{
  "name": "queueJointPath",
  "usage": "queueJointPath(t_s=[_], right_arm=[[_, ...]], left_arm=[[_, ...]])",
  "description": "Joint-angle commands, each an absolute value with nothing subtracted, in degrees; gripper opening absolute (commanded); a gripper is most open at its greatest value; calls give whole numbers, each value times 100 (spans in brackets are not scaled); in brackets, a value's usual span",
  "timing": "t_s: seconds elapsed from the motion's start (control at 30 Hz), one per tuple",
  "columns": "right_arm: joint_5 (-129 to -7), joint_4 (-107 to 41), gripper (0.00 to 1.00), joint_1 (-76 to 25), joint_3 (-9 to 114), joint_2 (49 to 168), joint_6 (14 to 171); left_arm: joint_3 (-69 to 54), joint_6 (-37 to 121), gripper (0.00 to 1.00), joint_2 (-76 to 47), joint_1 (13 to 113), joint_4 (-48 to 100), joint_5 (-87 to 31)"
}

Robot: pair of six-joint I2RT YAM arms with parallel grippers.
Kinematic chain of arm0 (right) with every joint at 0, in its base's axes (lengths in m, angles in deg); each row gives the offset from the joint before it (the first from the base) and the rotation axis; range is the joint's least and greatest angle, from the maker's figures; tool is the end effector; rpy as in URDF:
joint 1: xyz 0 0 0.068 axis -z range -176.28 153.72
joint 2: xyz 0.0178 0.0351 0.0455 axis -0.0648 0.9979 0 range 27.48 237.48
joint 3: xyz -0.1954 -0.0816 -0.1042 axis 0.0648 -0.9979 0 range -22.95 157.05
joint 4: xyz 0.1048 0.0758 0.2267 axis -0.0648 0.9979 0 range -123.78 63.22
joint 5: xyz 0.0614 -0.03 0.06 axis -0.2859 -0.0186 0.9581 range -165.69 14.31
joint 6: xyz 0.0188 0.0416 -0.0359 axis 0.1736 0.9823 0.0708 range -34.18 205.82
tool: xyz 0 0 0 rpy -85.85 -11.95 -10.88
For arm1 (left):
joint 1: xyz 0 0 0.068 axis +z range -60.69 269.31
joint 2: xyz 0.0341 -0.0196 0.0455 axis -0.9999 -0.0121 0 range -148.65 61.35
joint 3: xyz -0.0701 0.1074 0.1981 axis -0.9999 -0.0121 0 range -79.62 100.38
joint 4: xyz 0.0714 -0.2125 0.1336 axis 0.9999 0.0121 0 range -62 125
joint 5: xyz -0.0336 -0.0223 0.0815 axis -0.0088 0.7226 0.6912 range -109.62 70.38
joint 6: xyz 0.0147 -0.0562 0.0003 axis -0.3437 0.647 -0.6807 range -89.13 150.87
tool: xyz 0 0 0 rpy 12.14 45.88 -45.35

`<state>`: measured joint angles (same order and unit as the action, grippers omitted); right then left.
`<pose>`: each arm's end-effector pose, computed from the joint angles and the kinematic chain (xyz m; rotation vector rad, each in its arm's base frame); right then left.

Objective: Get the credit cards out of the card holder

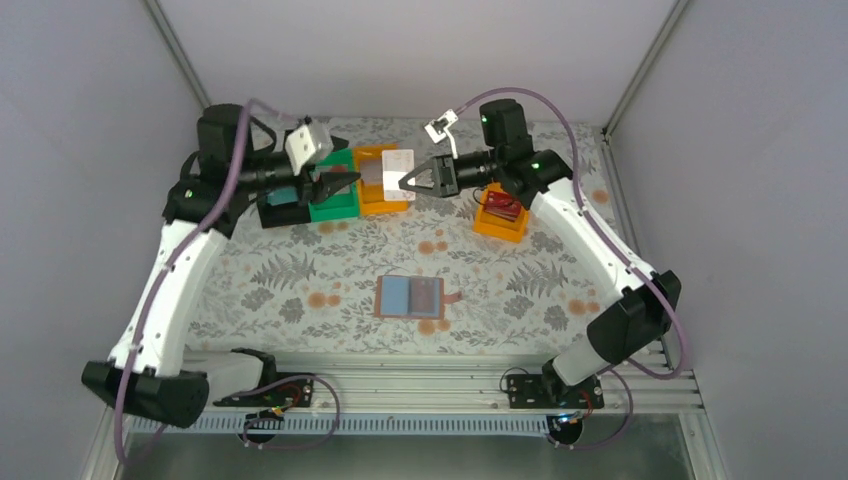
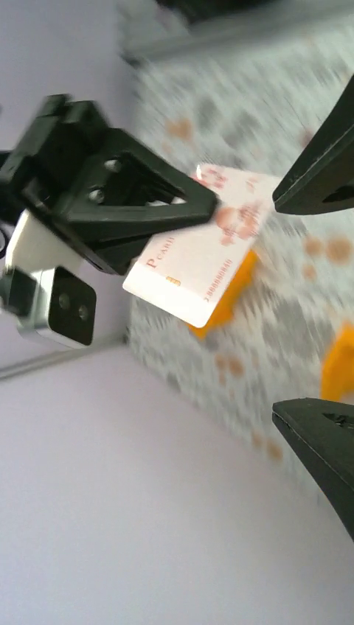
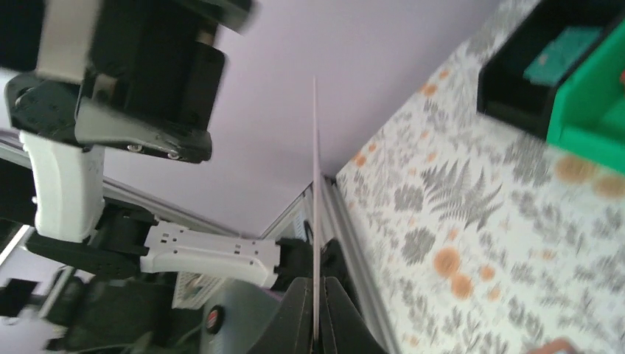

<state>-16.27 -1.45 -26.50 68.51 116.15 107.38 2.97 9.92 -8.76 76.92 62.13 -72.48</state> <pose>0.2748 0.2015 0.3641 -0.8508 2.0321 1.6049 0.2479 -0.0884 0.4006 1.0796 1.5238 -0.7873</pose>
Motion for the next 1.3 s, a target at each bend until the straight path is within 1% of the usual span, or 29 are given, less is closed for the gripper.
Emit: queueJointPath(t_s=[0.0,0.07,0.13,0.2,0.23,0.4,0.47,0.53,0.6,0.7,0.93,1.0,1.07,1.1,1.13,1.17,1.2,1.23,1.27], right_arm=[[-861,629,4,-2656,6686,11775,10989],[-823,616,4,-2693,6672,11825,11081],[-838,608,4,-2708,6670,11907,11158],[-828,560,4,-2769,6666,11961,11201],[-820,535,4,-2818,6668,11976,11221],[-833,489,4,-3091,6668,12060,11267],[-821,485,4,-3213,6700,12117,11248],[-860,580,4,-3306,6800,12185,11170],[-911,632,4,-3364,6823,12220,11124],[-889,553,4,-3464,6837,12231,11143],[-845,577,4,-3531,6995,12234,11044],[-836,605,4,-3531,6987,12236,11014],[-832,662,4,-3526,6992,12405,10951],[-846,682,11,-3504,6995,12431,10928],[-958,710,32,-3450,6984,12429,10921],[-1124,742,57,-3358,6948,12419,10919],[-1382,775,88,-3216,6891,12379,10943],[-1614,762,98,-3049,6766,12329,10995],[-1818,719,99,-2816,6592,12211,11079]], left_arm=[[-279,-4228,66,126,7628,7002,-6061],[-1217,-5958,72,814,7484,6291,-5957],[-2492,-7478,80,1668,7443,4851,-6272],[-3581,-8773,81,2211,7401,3421,-6632],[-3857,-8989,81,2294,7358,2822,-6690],[-4362,-9557,81,2208,7056,1682,-6320],[-4393,-9834,81,2144,6897,1687,-6243],[-4373,-9754,78,2100,6718,1668,-6104],[-4349,-9664,70,2036,6581,1690,-5858],[-4205,-9696,50,1963,6448,2157,-5634],[-4091,-9760,15,1901,6307,2726,-5380],[-4034,-9696,3,1886,6289,2795,-5327],[-3940,-9573,2,1852,6264,2915,-5242],[-3878,-9479,2,1822,6247,3064,-5162],[-3796,-9334,2,1781,6217,3238,-5055],[-3703,-9103,2,1740,6155,3444,-4866],[-3613,-8805,2,1651,6082,3655,-4639],[-3511,-8378,2,1527,5988,3861,-4325],[-3378,-7931,2,1364,5880,4130,-4007]])
